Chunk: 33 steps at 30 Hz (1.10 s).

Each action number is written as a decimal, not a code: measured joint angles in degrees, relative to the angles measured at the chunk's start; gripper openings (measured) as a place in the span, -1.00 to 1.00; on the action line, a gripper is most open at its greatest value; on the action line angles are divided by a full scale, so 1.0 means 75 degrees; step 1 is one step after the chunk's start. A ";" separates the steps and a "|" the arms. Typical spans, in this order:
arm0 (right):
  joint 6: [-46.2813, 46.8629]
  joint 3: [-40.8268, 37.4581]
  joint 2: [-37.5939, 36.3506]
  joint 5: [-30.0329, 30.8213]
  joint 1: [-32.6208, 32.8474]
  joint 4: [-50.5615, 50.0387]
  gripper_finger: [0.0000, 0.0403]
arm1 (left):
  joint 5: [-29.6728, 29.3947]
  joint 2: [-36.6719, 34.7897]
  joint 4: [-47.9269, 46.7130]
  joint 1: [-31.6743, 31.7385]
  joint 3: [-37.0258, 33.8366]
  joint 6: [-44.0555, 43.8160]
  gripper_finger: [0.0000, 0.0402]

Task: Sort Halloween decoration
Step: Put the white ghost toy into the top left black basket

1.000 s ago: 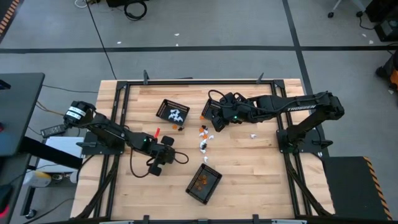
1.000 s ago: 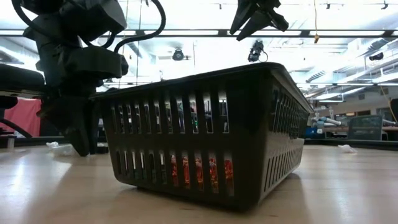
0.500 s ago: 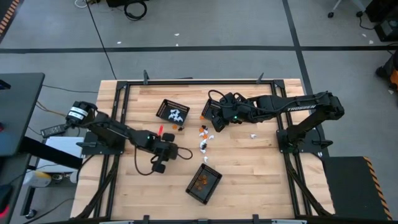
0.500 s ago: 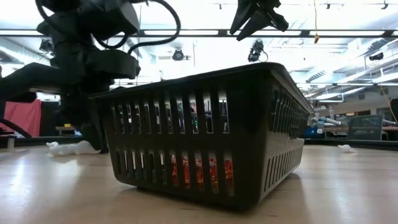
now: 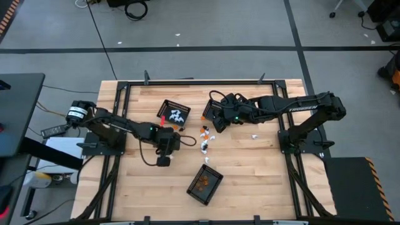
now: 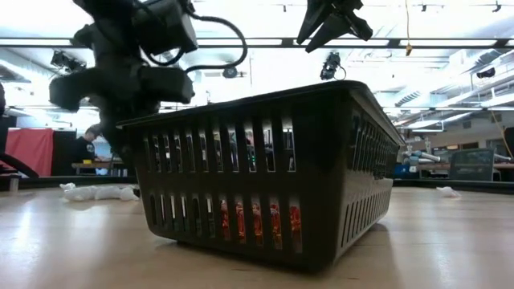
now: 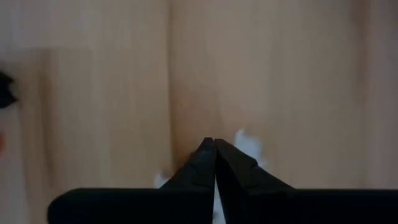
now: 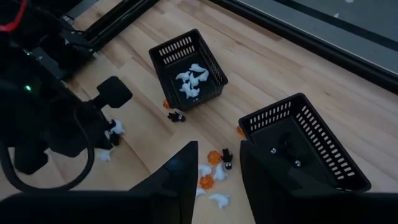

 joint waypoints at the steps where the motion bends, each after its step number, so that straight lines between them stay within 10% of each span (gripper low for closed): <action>1: 0.0000 0.0000 0.0000 -0.0001 0.0000 0.0003 -0.38 | 0.0056 -0.0053 0.0010 0.0012 0.0022 -0.0043 -0.88; 19: 0.0149 0.0000 0.0000 0.0016 0.0000 0.0076 -0.38 | -0.0075 -0.0237 0.0513 -0.0811 -0.0277 0.2043 0.30; 33: 0.0178 0.0003 0.0000 0.0064 0.0000 0.0187 -0.38 | -0.0014 0.0435 0.0962 -0.0570 -0.0504 0.2470 0.01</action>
